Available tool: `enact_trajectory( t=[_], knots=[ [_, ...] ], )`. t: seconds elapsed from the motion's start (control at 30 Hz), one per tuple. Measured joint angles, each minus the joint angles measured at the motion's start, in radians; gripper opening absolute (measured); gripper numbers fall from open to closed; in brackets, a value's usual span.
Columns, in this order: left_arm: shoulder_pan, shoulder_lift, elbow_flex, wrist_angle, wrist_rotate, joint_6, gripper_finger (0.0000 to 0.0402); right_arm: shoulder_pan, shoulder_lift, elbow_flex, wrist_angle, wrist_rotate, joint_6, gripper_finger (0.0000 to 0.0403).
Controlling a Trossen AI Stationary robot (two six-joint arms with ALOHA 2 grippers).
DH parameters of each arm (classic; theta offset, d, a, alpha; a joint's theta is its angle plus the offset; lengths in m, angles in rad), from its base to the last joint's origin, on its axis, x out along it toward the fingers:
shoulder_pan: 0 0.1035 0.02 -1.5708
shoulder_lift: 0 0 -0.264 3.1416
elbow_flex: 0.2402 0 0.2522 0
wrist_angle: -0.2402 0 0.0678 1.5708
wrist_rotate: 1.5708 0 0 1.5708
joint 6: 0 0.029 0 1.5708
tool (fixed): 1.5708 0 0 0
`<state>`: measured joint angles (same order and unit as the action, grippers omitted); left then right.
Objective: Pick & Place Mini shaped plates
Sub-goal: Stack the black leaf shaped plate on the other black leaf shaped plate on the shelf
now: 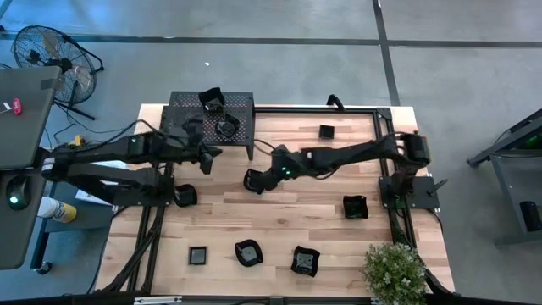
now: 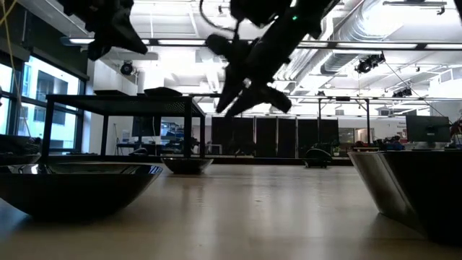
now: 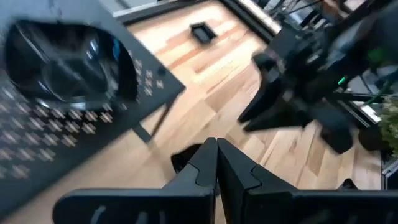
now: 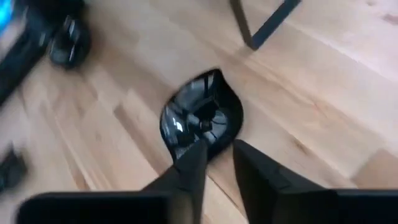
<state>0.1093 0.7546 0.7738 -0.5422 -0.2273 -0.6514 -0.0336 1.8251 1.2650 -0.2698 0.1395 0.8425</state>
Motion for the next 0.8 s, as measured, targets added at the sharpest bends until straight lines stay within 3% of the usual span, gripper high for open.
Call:
enact_trajectory(
  t=[0.17,0.37,0.5,0.63,0.8],
  knots=[
    [-0.187,0.127,0.0,0.0,-0.174,-0.201,0.0,-0.031,-0.123,-0.149,0.048,-0.081,-0.203,0.0008],
    [-0.314,0.328,0.001,-0.008,-0.236,-0.578,0.0,-0.084,-0.307,-0.401,0.245,-0.165,-0.273,0.0018],
    [-0.319,0.472,0.0,0.024,-0.23,-0.798,0.0009,-0.12,-0.432,-0.527,0.311,-0.189,-0.297,0.0003],
    [-0.303,0.594,0.0,0.1,-0.225,-0.921,0.0046,-0.16,-0.549,-0.612,0.313,-0.198,-0.312,0.0007],
    [-0.247,0.696,0.0,0.233,-0.178,-0.895,0.0104,-0.2,-0.659,-0.676,0.319,-0.201,-0.324,0.0003]
  ],
)
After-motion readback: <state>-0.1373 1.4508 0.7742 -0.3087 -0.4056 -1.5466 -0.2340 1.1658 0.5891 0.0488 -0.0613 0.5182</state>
